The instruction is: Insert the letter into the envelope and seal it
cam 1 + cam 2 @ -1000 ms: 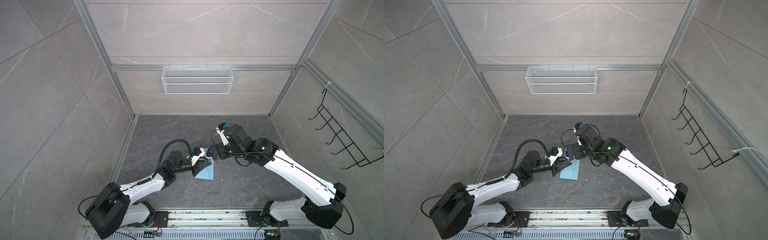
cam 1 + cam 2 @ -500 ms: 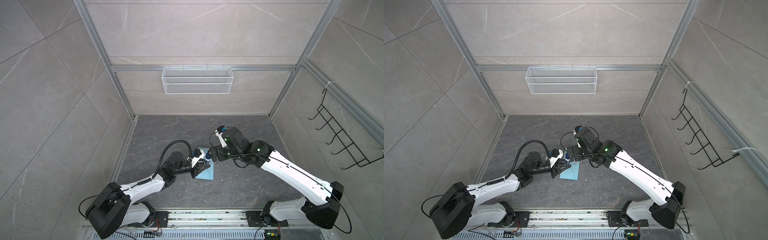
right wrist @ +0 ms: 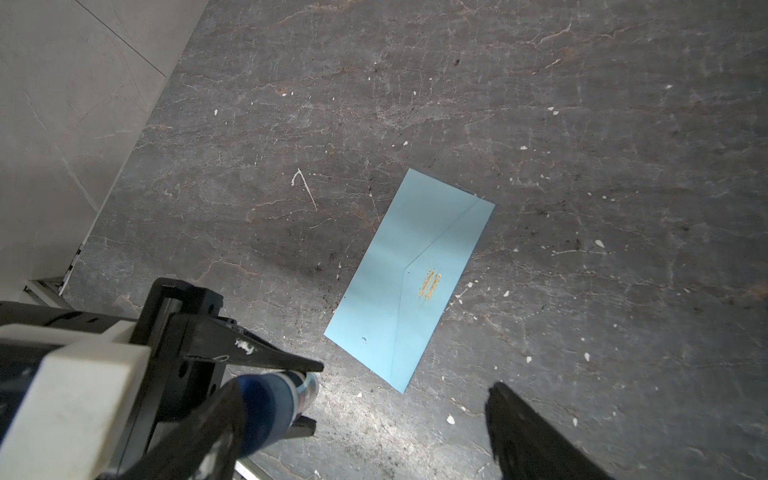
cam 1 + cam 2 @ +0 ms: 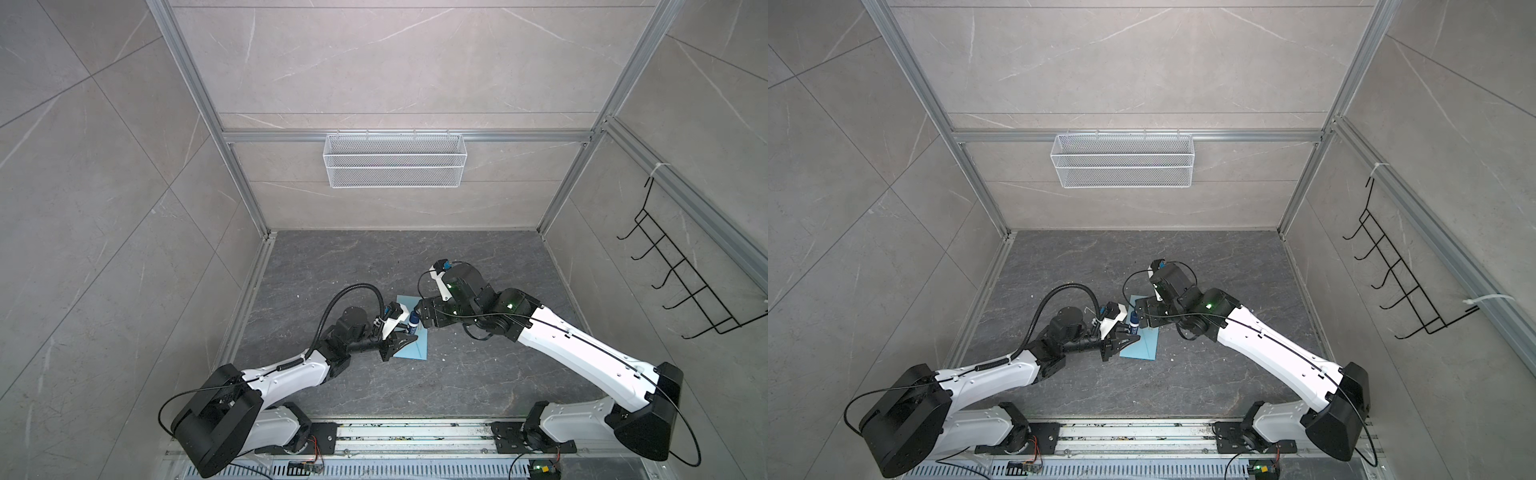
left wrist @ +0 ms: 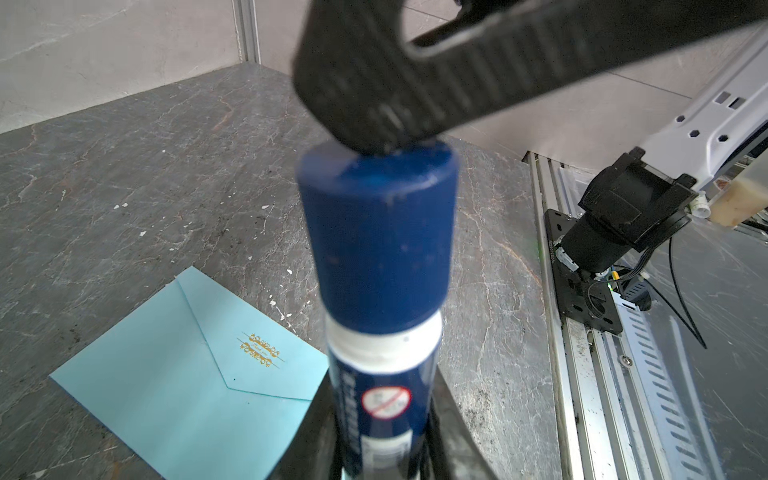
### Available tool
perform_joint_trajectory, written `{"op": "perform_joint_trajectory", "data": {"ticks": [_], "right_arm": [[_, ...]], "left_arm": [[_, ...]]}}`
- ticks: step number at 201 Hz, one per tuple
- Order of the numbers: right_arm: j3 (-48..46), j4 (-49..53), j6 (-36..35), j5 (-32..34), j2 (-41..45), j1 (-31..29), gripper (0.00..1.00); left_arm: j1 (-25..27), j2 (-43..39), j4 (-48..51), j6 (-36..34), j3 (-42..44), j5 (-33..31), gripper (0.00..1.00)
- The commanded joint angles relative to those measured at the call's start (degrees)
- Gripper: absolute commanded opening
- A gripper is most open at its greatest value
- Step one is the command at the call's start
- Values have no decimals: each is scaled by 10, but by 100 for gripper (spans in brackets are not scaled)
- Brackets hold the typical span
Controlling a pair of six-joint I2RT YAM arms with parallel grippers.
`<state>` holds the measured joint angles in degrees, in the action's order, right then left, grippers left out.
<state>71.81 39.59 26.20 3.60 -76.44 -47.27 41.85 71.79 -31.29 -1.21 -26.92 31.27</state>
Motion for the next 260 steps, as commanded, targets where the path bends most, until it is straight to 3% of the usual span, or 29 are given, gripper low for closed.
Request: {"op": "perform_joint_trajectory", "data": {"ticks": [1,260], "right_arm": [[-45,69,1,-30,-16,-5,90],[-149,-10,50,-112,-49,-39,81]], "left_arm": [[-2,-32,-146,0,-31,1,0],[-11,-45,-180,2,-18,-28,0]]}}
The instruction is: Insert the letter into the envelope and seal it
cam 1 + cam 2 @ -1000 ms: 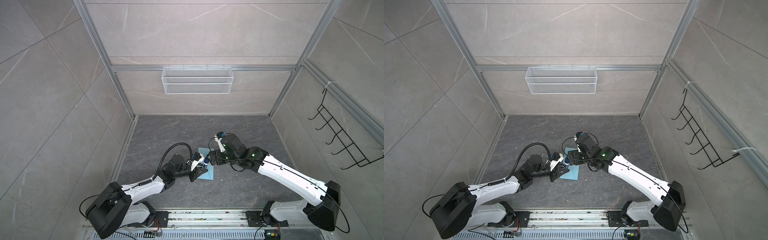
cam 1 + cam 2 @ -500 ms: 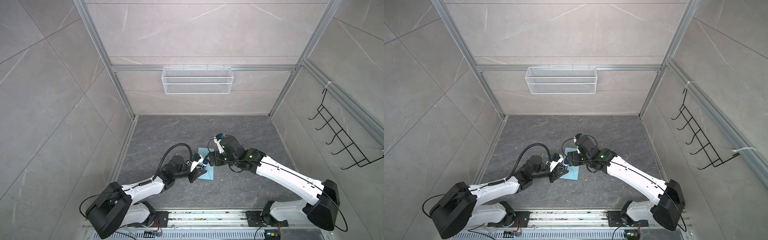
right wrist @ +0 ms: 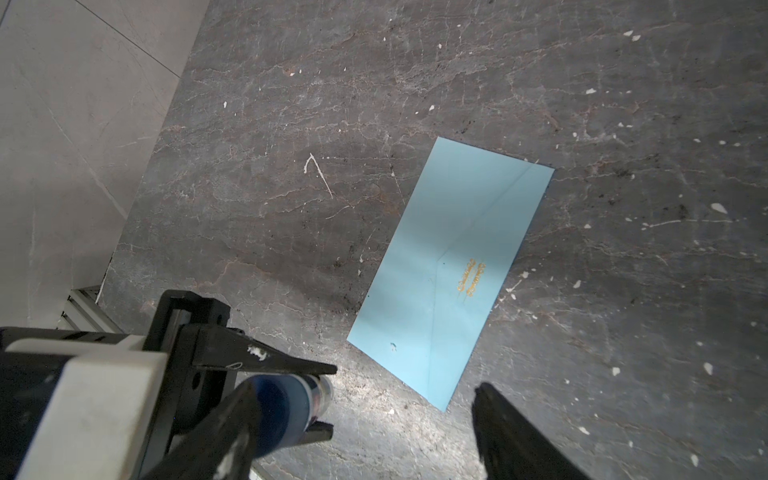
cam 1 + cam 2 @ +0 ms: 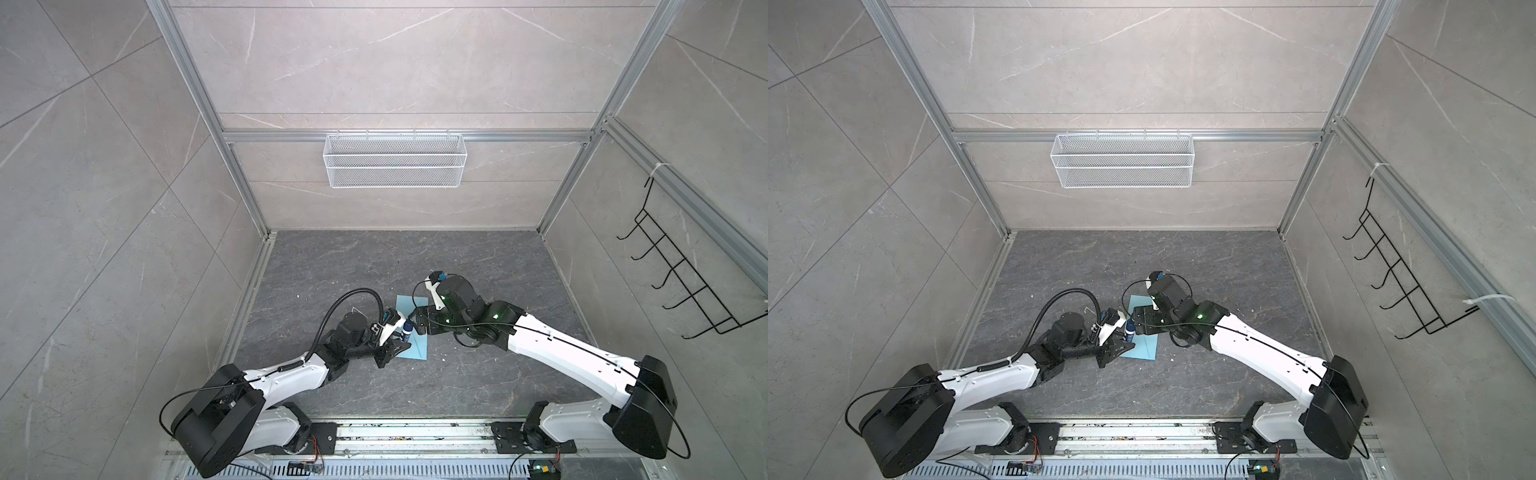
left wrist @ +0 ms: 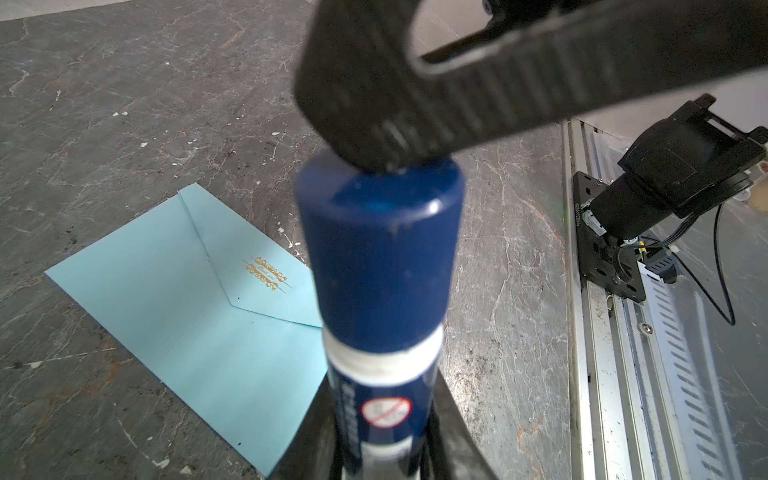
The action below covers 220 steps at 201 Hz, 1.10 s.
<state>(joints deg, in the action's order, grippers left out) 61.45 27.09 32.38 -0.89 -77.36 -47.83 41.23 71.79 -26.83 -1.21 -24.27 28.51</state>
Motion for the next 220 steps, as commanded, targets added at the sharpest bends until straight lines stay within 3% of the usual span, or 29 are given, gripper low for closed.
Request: {"op": "perform_joint_trajectory", "data": {"ticks": [1,220], "right_arm": [[-46,114,-12,-68,-40,-34,81],[-64,78,-1,-106,-64,-52,79]], "left_arm": [[-5,-45,-225,2,-44,-1,0],[-13,-53,-226,1,-45,-6,0]]}}
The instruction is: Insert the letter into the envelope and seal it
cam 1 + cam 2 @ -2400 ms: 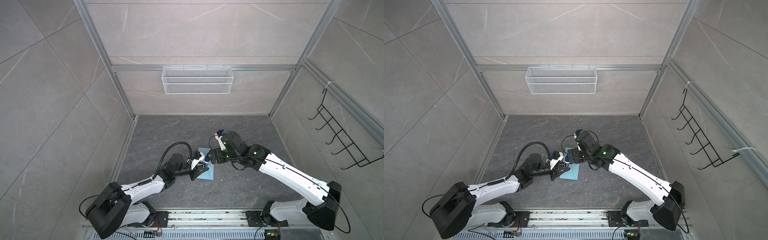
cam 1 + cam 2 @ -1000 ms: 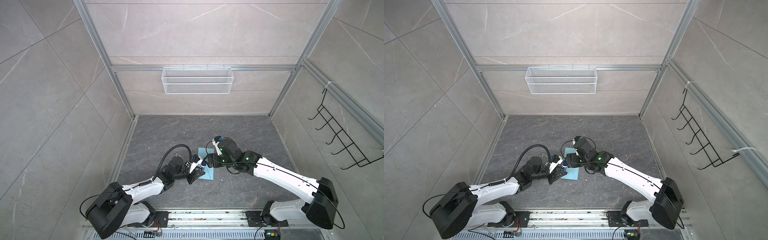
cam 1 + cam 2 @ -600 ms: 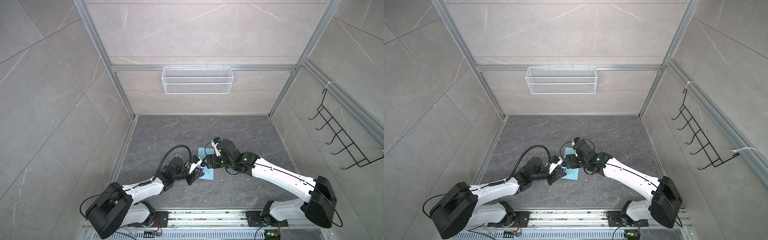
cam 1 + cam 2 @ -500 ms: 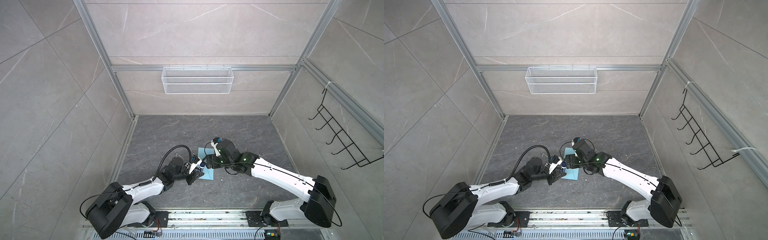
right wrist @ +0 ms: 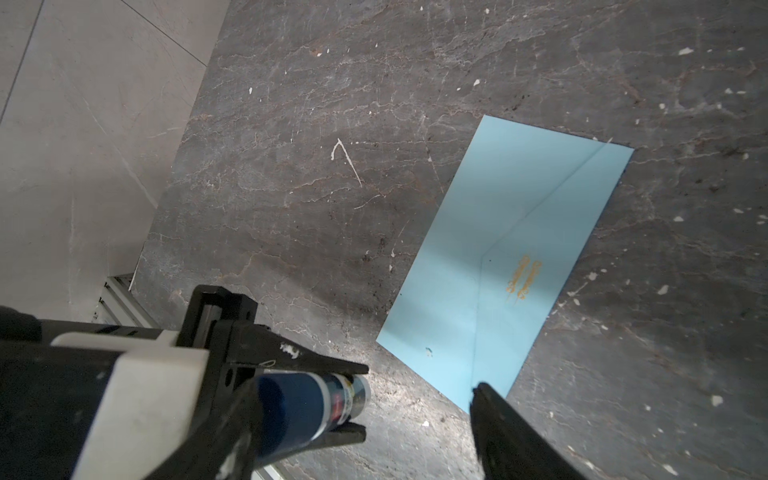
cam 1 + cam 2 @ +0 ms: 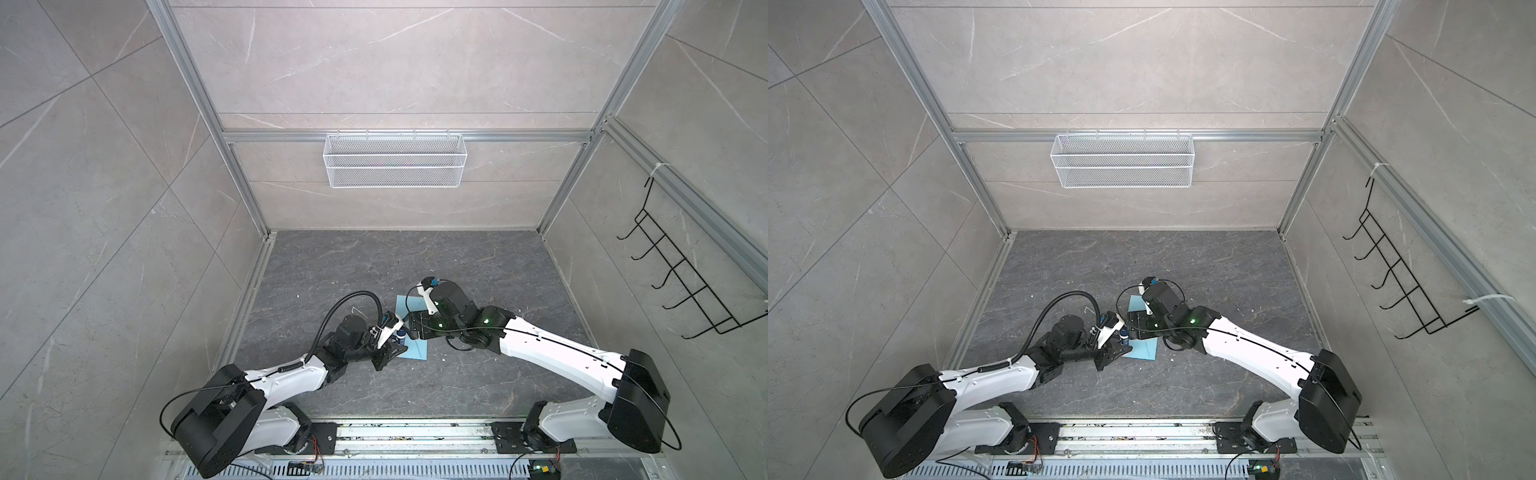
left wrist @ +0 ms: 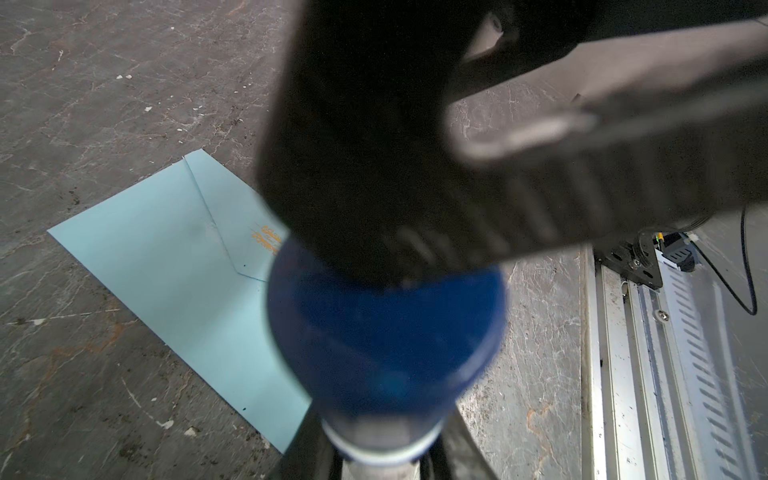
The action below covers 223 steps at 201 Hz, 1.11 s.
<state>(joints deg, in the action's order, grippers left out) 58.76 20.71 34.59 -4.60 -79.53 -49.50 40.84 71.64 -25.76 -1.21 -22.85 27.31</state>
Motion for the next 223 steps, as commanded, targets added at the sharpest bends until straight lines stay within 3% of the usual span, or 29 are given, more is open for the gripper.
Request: {"op": "perform_joint_trajectory", "data": {"ticks": [1,113,197,223], "right_arm": [[-37,142,-23,-70,-42,-35,79],[-7,147,-29,-61,-22,-35,78],[124,196,-89,67,93,-14,78],[143,195,-109,84,113,-10,66]], "left_arm": [[-9,-52,-236,1,-60,6,0],[-10,-55,-210,-6,-62,16,0],[-9,-46,-155,3,-53,60,0],[-9,-49,-118,3,-54,57,0]]}}
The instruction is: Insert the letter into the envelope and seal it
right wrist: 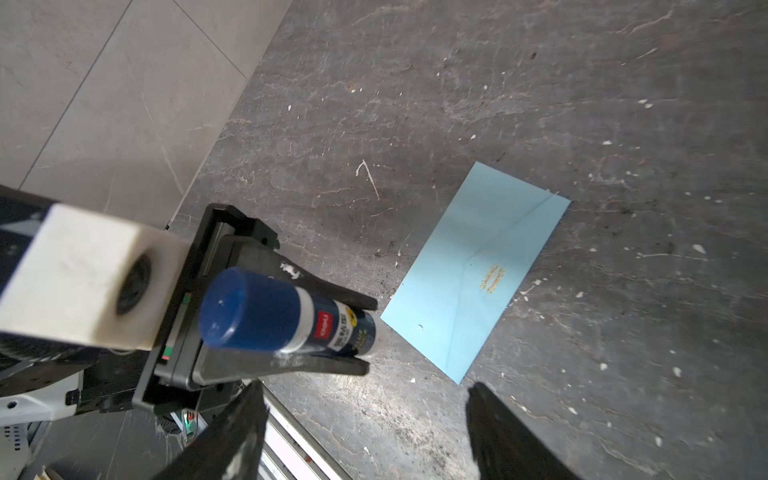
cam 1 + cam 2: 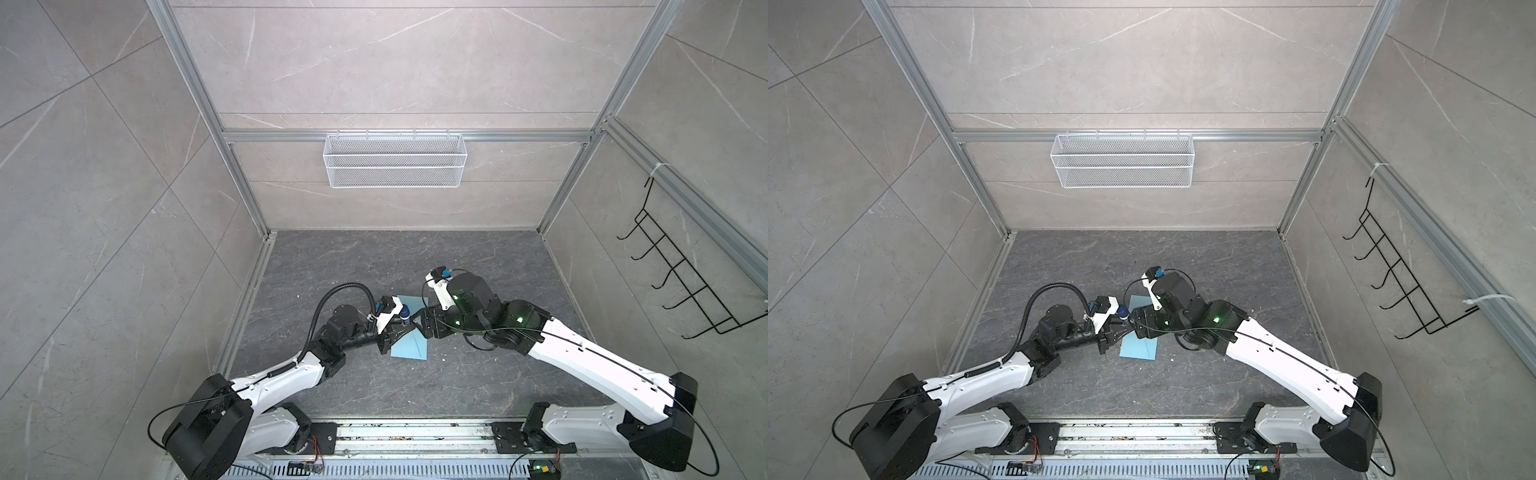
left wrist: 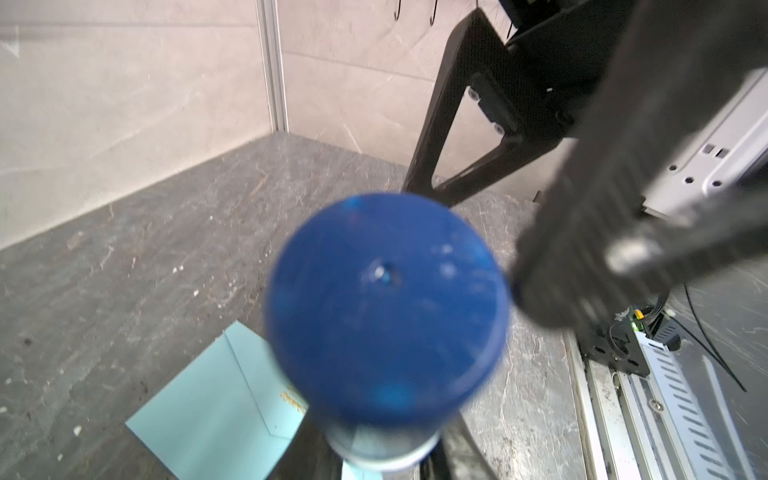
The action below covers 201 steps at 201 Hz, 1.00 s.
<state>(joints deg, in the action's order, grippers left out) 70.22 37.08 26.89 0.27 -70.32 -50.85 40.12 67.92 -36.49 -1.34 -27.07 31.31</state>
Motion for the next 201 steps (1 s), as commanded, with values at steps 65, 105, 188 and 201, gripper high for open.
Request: {"op": "perform_joint_trajectory", "data": {"ticks": [65,105,188,201], "right_arm": [[85,5,-104,-41,-20,3,54],[126,22,-89,-66,-73,4,45],[92,26,-71,-88,-73,-2,15],[82,31,-69,-78,-73,-6,14]], "left_arm": [[-2,-17,-2,15,-22,87,0],[-2,-17,-1,14,-25,86,0],[-2,-16,-8,14,-31,76,0],[-2,-16,-11,16,-31,72,0]]}}
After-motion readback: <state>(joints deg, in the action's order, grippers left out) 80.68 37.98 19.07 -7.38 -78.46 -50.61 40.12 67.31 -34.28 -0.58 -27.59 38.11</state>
